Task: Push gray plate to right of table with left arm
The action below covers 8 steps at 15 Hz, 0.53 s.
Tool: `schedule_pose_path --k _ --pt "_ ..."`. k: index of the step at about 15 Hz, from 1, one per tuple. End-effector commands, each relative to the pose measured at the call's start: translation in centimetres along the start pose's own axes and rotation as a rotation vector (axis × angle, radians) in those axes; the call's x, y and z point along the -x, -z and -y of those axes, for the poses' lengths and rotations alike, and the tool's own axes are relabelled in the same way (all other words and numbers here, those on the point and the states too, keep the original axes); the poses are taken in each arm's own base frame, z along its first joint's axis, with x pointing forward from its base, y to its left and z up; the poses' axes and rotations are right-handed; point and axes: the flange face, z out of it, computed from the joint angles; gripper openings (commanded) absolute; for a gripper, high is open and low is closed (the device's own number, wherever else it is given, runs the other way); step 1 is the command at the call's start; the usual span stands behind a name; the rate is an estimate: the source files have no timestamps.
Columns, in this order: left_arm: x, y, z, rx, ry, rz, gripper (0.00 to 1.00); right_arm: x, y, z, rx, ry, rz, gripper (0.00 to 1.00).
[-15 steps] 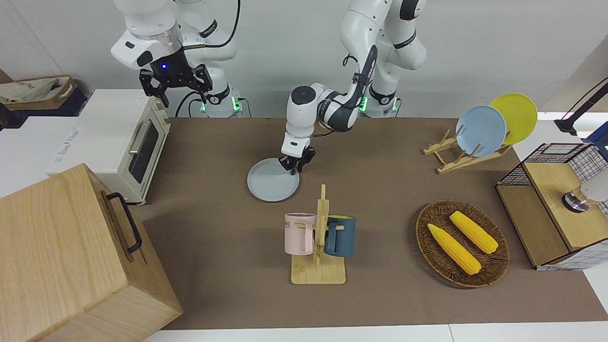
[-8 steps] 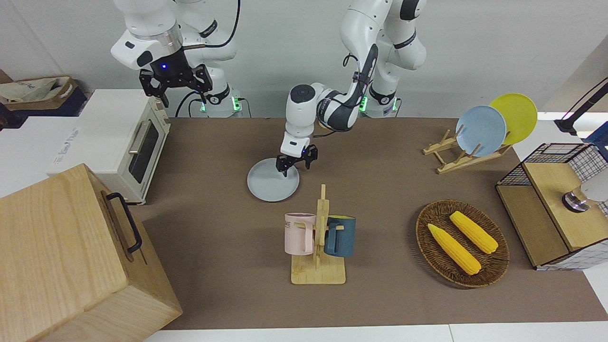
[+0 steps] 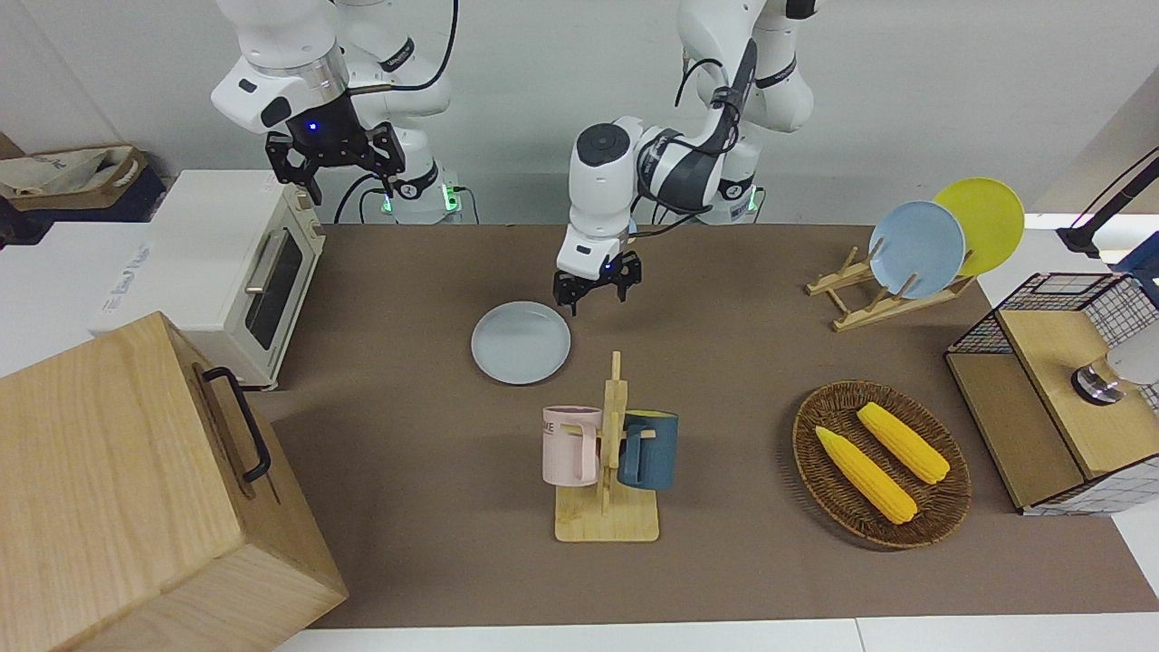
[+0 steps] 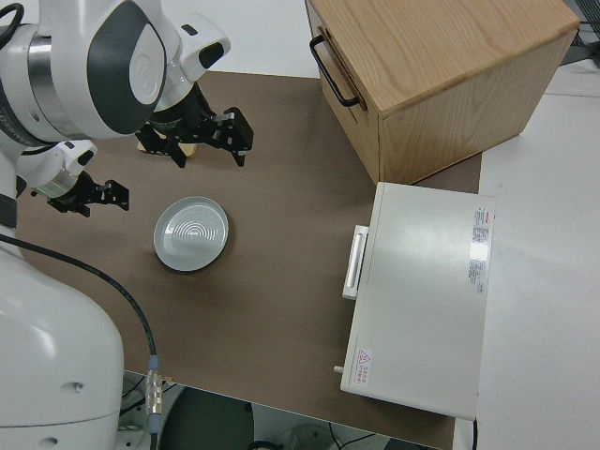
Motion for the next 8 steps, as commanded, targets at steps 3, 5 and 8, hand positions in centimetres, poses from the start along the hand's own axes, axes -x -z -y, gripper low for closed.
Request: schedule_pose_path --k 3,5,8 --pt "-7.9 9.6 9.6 -0.014 -0.044 0.082 1.0 0.3 0.4 -0.1 -0.005 -0.016 0.004 0.983" --pt "-10.8 12.0 13.6 -0.014 0.018 0.099 1.0 0.3 0.4 -0.1 -0.005 -0.015 0.004 0.983" --pt "-14.0 14.7 18.9 0.006 -0.032 0.097 1.0 0.3 0.4 -0.1 -0.004 -0.015 0.004 0.983"
